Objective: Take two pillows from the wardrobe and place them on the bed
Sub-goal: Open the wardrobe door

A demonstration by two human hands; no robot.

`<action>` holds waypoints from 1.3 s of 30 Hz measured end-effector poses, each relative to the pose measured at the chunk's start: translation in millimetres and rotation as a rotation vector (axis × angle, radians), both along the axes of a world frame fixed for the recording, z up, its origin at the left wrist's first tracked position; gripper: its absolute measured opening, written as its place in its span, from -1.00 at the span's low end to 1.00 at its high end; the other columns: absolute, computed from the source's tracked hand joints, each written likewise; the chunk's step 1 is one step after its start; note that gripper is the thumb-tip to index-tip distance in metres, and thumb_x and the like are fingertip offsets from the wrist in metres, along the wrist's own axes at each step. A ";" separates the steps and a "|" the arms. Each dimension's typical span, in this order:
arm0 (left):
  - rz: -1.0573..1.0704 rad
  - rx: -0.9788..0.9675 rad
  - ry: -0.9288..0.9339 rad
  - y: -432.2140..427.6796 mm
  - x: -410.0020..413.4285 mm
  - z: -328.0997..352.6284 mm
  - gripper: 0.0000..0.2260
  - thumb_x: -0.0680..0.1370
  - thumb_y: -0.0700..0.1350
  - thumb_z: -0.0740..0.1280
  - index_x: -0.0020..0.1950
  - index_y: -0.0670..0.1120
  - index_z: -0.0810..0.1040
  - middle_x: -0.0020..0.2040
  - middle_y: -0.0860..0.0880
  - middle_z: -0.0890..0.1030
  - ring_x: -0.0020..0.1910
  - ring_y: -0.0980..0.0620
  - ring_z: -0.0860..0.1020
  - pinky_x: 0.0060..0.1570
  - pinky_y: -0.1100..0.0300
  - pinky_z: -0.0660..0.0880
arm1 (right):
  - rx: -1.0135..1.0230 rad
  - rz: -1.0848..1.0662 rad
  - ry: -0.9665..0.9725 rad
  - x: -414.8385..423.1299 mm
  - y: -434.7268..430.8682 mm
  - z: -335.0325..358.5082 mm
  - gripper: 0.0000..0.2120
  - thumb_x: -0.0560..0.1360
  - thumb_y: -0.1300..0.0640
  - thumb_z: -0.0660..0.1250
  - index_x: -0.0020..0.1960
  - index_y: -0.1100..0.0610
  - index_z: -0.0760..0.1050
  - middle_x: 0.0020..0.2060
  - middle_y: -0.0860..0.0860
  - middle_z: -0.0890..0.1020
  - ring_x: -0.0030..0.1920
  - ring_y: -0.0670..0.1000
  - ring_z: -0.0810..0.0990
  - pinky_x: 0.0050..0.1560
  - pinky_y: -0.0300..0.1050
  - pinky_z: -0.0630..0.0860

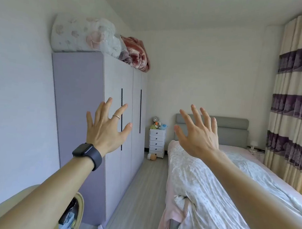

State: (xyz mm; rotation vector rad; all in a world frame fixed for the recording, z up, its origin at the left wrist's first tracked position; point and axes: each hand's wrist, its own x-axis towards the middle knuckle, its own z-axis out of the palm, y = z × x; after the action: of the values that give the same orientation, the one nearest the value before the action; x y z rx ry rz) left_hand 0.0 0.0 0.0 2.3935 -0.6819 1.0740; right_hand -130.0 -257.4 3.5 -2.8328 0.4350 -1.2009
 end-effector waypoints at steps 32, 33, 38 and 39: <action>-0.067 -0.174 0.229 -162.9 446.0 -175.0 -0.62 0.59 0.10 0.30 0.40 0.11 0.52 0.44 0.02 0.48 0.45 -0.08 0.38 0.35 -0.07 0.41 | 0.276 0.182 -0.088 444.9 -119.8 -169.2 -0.61 0.61 -0.14 0.17 0.36 -0.09 0.57 0.38 -0.10 0.55 0.53 0.11 0.31 0.46 0.15 0.31; -0.061 -0.180 0.245 -174.2 457.4 -181.3 -0.63 0.59 0.08 0.33 0.40 0.11 0.53 0.44 0.03 0.48 0.45 -0.07 0.38 0.35 -0.06 0.41 | 0.288 0.198 -0.084 459.9 -130.6 -174.8 -0.60 0.62 -0.15 0.15 0.36 -0.09 0.56 0.37 -0.12 0.56 0.53 0.11 0.32 0.45 0.15 0.32; -0.026 -0.145 0.283 -210.9 512.1 -210.7 -0.64 0.57 0.02 0.38 0.37 0.06 0.56 0.41 0.01 0.51 0.41 -0.07 0.43 0.32 -0.08 0.43 | 0.371 0.236 0.000 533.1 -171.5 -205.0 -0.55 0.61 -0.21 0.09 0.35 -0.11 0.56 0.35 -0.13 0.57 0.53 0.07 0.31 0.42 0.17 0.36; -0.011 -0.138 0.295 -216.1 524.7 -217.2 -0.64 0.57 0.00 0.39 0.37 0.05 0.57 0.40 0.01 0.52 0.41 -0.08 0.44 0.32 -0.08 0.43 | 0.387 0.244 0.025 548.7 -178.1 -212.6 -0.56 0.61 -0.21 0.10 0.36 -0.12 0.56 0.35 -0.14 0.57 0.53 0.06 0.30 0.43 0.15 0.35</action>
State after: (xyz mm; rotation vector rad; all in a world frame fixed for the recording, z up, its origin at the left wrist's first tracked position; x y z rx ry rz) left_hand 524.7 -216.1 -217.2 2.3576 -0.5006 0.7166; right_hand 418.7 -435.4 -209.1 -2.4849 0.2750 -0.9210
